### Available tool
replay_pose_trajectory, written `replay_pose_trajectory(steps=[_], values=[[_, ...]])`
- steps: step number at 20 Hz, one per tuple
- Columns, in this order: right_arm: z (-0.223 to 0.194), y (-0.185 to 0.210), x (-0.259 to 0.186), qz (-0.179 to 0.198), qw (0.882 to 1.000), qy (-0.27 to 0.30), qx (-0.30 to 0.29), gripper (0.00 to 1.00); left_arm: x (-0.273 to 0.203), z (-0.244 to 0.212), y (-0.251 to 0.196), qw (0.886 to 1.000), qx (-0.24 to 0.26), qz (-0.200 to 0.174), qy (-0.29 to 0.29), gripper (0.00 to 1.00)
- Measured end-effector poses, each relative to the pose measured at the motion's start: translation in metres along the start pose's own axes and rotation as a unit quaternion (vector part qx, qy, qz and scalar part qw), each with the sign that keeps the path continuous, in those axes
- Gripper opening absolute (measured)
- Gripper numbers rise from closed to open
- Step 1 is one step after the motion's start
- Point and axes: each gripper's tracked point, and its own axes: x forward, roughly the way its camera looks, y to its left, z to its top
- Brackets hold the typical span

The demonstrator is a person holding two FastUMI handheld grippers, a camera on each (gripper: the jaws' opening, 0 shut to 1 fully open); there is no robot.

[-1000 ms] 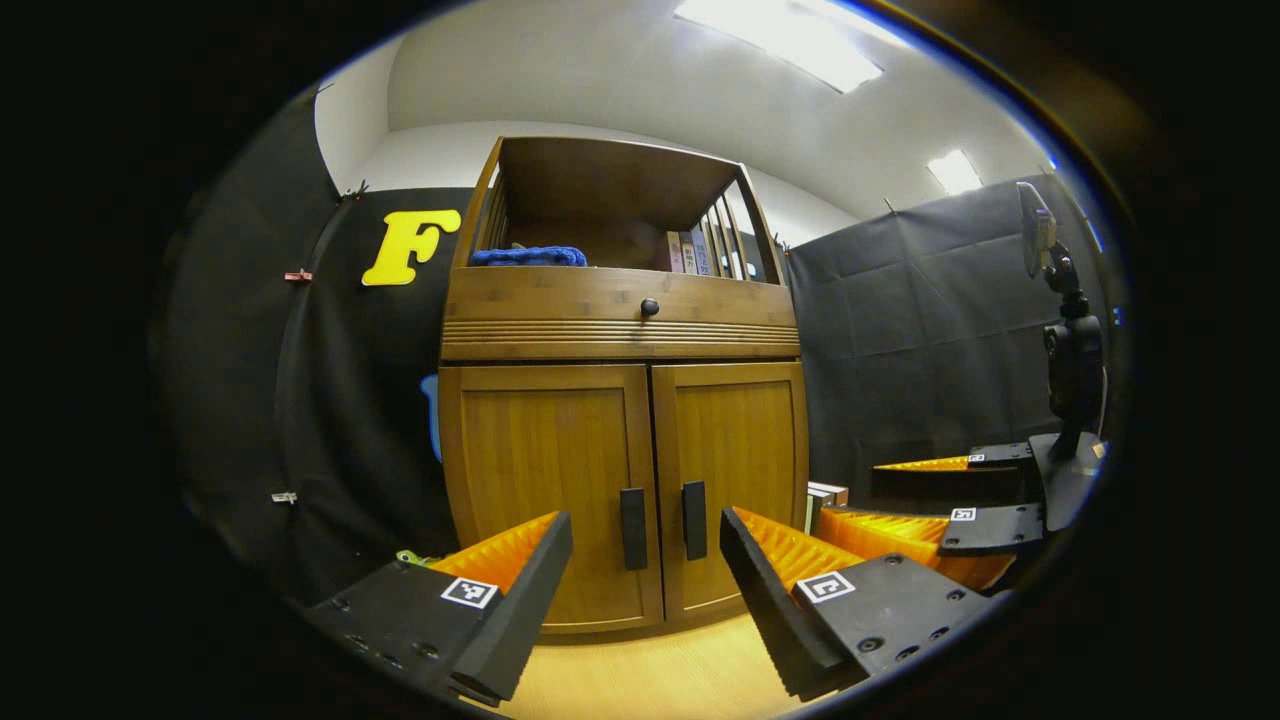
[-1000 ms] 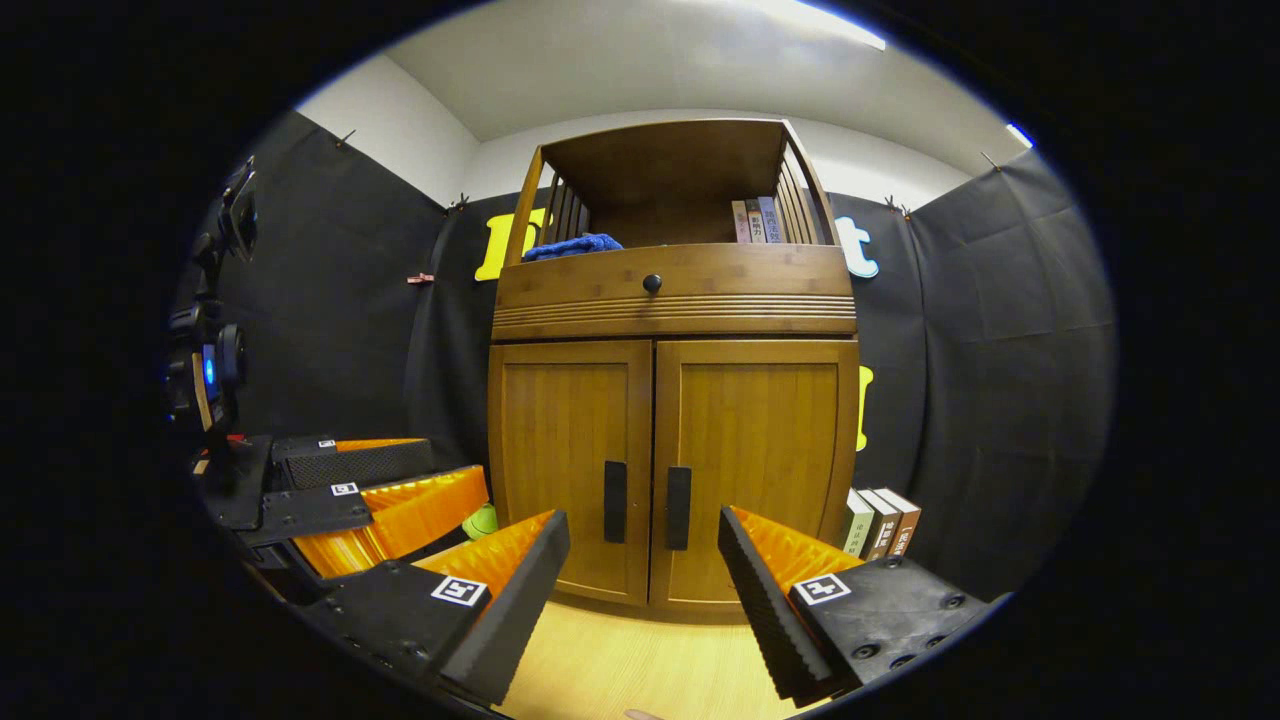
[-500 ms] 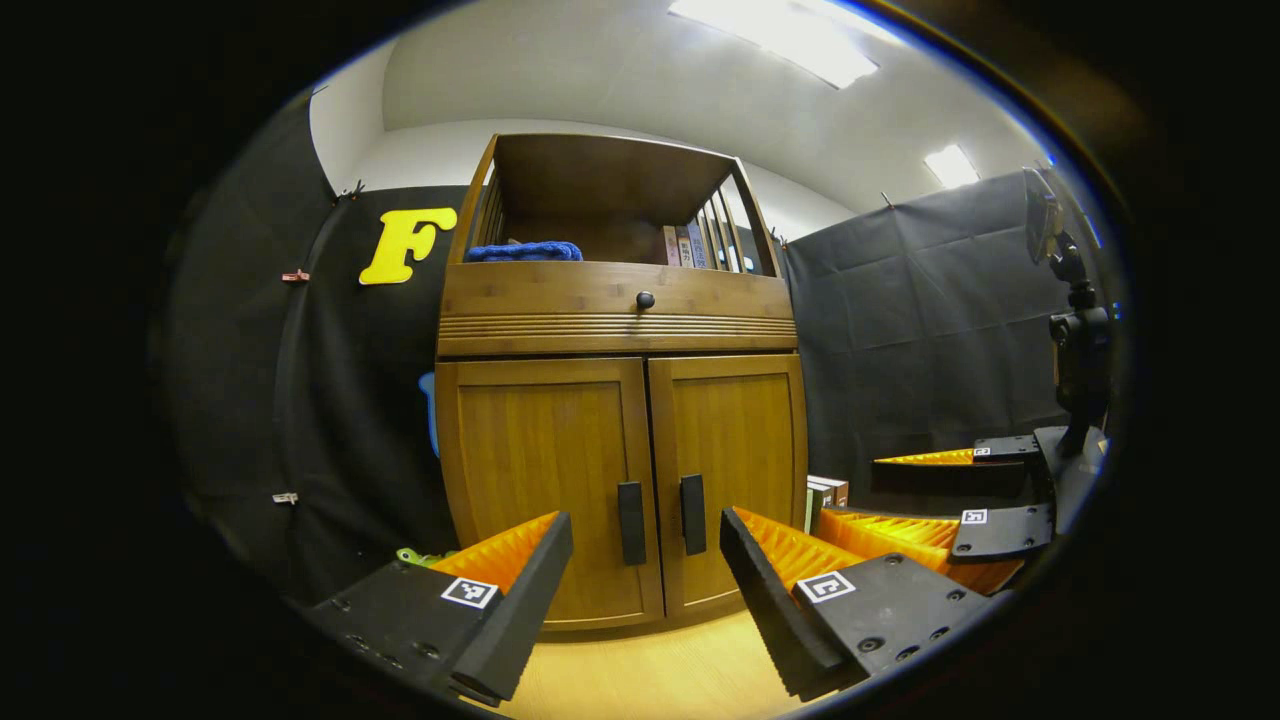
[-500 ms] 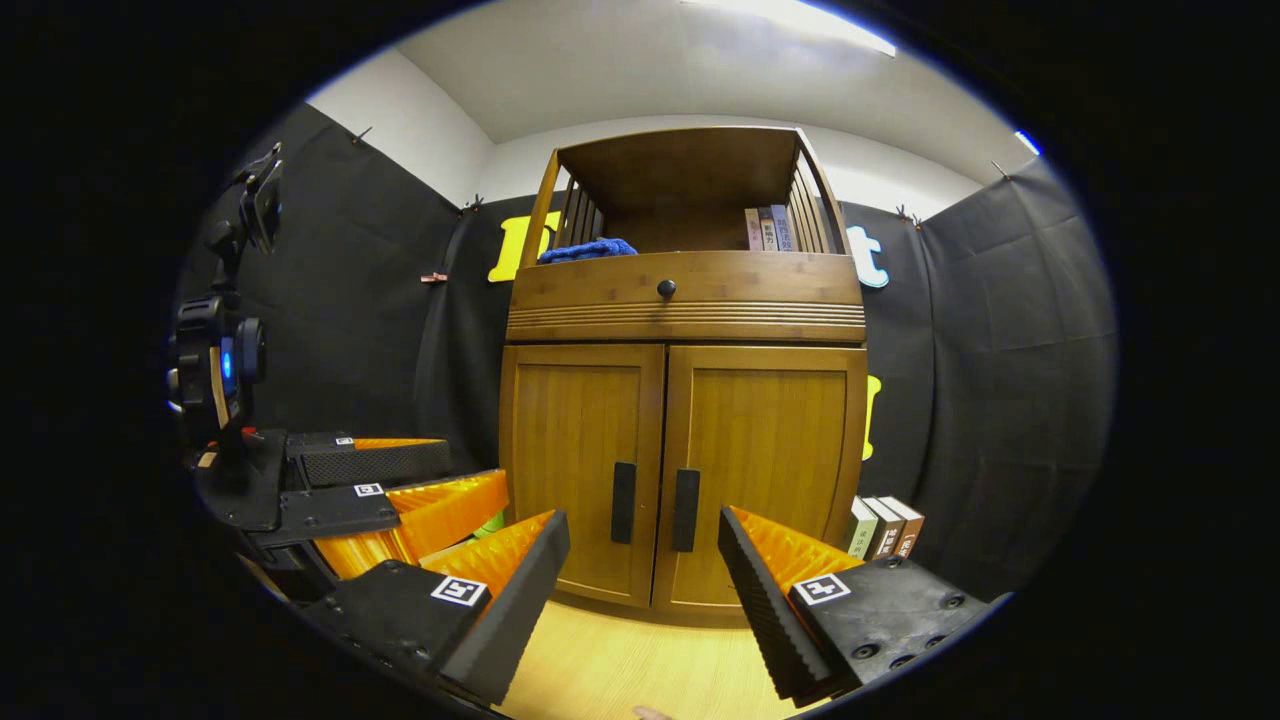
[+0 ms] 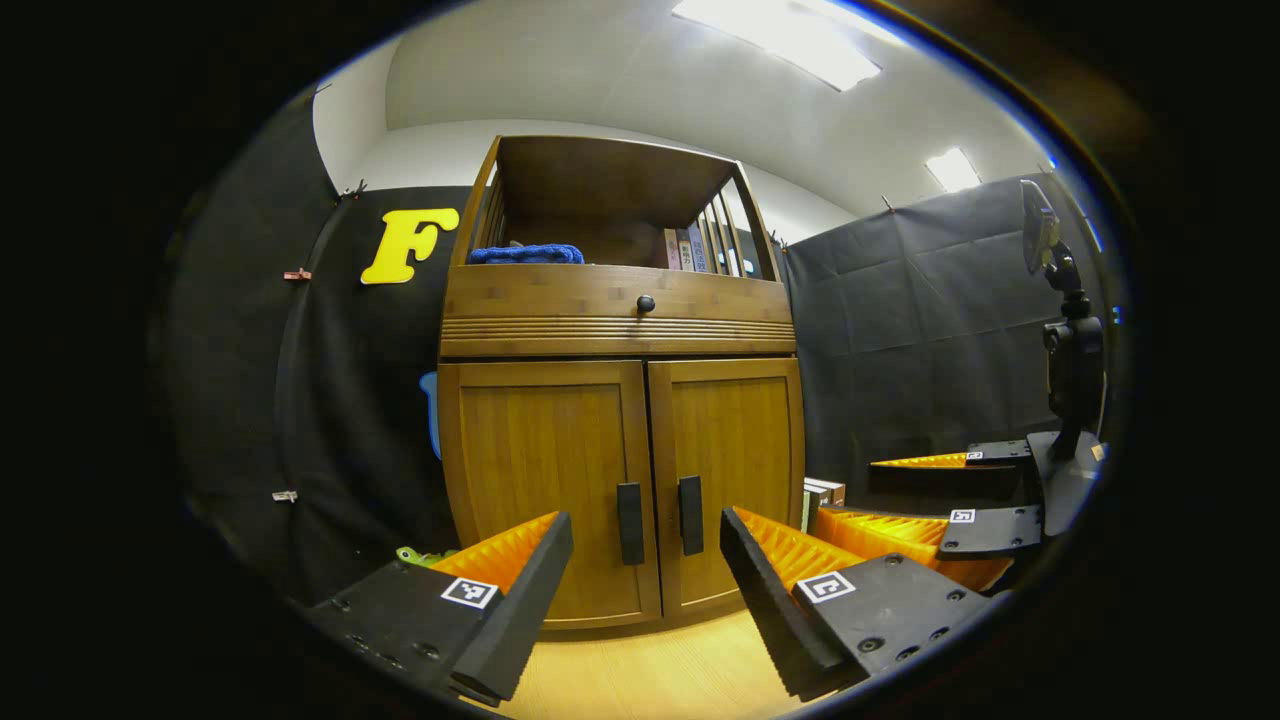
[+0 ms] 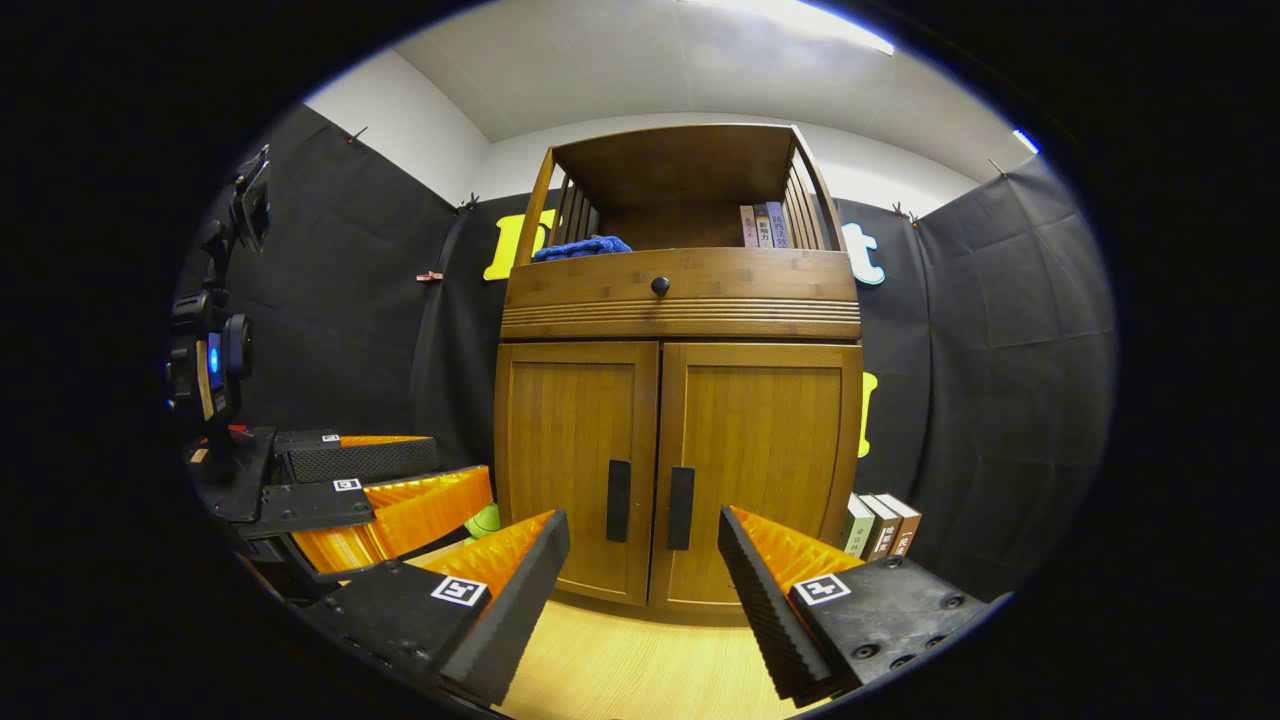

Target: Open the right door of the double-door shoe cabinet with the right hand, and open the left door with the left hand.

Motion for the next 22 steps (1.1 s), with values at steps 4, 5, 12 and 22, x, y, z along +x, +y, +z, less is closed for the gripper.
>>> replay_pose_trajectory(steps=[4, 5, 12, 22], values=[[-0.006, 0.004, 0.012, 0.006, 1.0, 0.008, 0.003, 0.93, 0.001, -0.005, 0.004, 1.0, 0.004, 0.002, 0.003, 0.93], [-0.008, 0.005, 0.015, 0.007, 1.0, 0.01, 0.003, 0.94, 0.001, -0.004, 0.006, 1.0, 0.002, 0.003, 0.002, 0.98], [-0.026, 0.0, 0.045, 0.003, 0.999, 0.032, -0.007, 0.93, 0.006, -0.004, 0.018, 1.0, -0.009, 0.003, -0.007, 0.93], [-0.055, -0.028, 0.12, -0.039, 0.999, 0.031, -0.003, 0.93, 0.011, -0.014, 0.021, 1.0, -0.019, -0.009, -0.006, 0.93]])
